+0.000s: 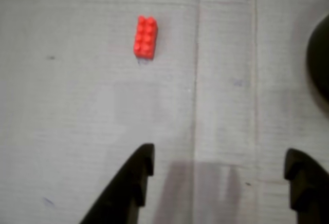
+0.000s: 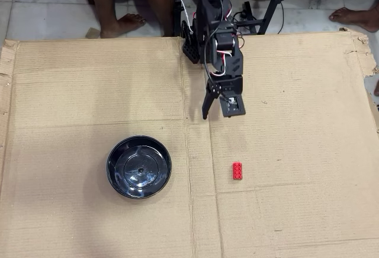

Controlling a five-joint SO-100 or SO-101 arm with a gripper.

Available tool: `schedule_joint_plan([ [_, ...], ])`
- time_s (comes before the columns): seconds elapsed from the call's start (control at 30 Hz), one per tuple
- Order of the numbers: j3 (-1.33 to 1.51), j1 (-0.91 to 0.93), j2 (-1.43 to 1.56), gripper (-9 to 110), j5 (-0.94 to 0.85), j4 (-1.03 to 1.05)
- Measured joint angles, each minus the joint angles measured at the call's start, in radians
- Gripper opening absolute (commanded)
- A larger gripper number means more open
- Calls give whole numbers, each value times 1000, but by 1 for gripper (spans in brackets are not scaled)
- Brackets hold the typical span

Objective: Grasp a lego block and put it in the bin.

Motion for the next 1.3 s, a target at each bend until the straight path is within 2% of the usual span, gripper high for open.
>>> schedule_joint_plan([
  [0.47,-328,-37,-439,29,209,0],
  [0.87,-601,-127,-752,29,245,0],
  [1.3,-873,-130,-1043,28,249,0],
])
